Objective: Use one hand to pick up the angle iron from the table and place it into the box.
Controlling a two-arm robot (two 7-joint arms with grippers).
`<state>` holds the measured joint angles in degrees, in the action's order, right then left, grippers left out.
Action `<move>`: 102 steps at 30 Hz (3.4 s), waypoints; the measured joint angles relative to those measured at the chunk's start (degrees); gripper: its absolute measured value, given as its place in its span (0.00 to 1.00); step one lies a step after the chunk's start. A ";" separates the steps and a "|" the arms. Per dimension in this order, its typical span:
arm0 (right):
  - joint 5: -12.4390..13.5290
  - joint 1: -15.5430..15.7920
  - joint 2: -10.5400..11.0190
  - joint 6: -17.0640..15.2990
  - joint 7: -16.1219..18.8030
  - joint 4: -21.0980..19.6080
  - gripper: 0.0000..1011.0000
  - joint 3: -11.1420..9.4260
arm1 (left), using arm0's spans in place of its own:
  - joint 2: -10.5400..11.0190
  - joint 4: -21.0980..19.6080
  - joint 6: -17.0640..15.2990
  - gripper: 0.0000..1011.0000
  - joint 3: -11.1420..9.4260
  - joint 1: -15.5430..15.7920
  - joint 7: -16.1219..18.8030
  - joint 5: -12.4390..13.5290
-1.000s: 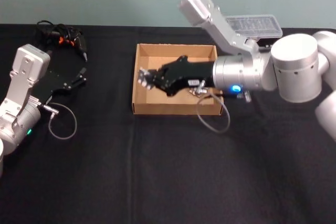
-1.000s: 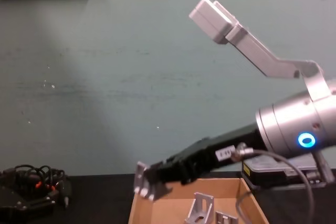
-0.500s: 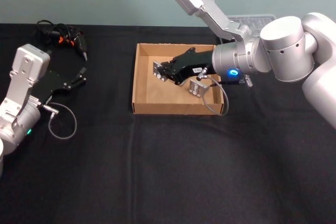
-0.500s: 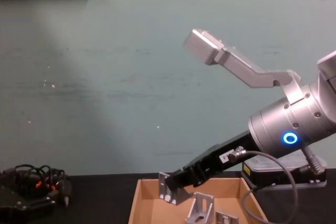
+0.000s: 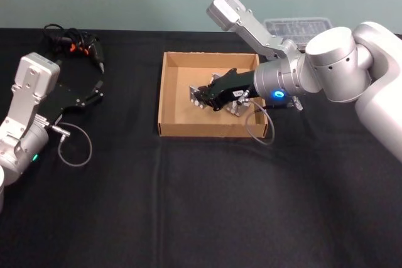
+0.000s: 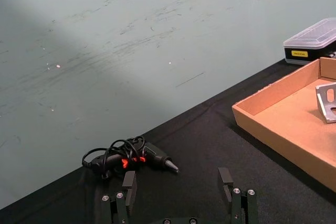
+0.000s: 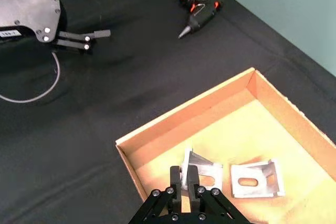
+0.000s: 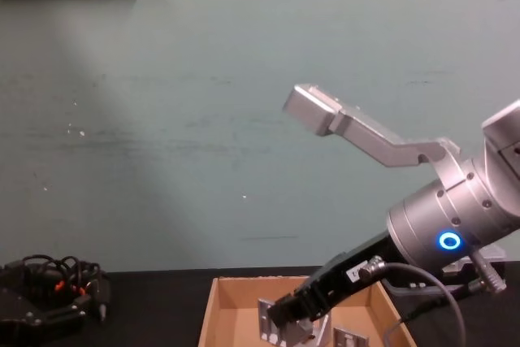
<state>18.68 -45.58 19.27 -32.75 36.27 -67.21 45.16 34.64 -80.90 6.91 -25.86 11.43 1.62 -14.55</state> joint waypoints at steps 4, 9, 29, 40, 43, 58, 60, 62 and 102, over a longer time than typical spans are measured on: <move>-0.59 -0.09 -0.32 -0.01 0.32 0.89 0.08 0.12 | 0.00 0.00 0.00 1.00 0.00 0.00 0.00 0.00; -1.43 -0.09 -0.77 0.25 0.57 1.87 0.08 0.17 | 0.00 0.00 0.00 1.00 0.00 0.00 0.00 0.00; -3.86 -0.29 -2.86 1.19 1.29 5.73 0.09 -0.41 | 0.00 0.00 0.00 1.00 0.00 0.00 0.00 0.00; -3.87 -0.29 -2.74 1.19 1.23 5.48 0.20 -0.30 | 0.00 0.00 0.00 1.00 0.00 0.00 0.00 0.00; -3.88 -0.29 -2.72 1.19 1.20 5.43 0.30 -0.28 | 0.00 0.00 0.00 1.00 0.00 0.00 0.00 0.00; -4.02 0.44 -2.13 1.98 0.93 3.50 0.72 -0.66 | 0.00 0.00 0.00 1.00 0.00 0.00 0.00 0.00; -4.00 1.47 -1.52 2.86 0.49 1.50 0.80 -1.45 | 0.00 0.00 0.00 1.00 0.00 0.00 0.00 0.00; -3.74 2.56 -0.96 3.67 -0.16 -0.50 0.88 -2.41 | 0.00 0.00 0.00 1.00 0.00 0.00 0.00 0.00; -2.53 25.49 4.66 26.06 -15.04 -17.05 0.99 -18.18 | 0.00 0.00 0.00 1.00 0.00 0.00 0.00 0.00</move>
<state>16.15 -20.09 23.93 -6.69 21.23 -84.26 26.98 34.65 -80.90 6.91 -25.86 11.43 1.62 -14.55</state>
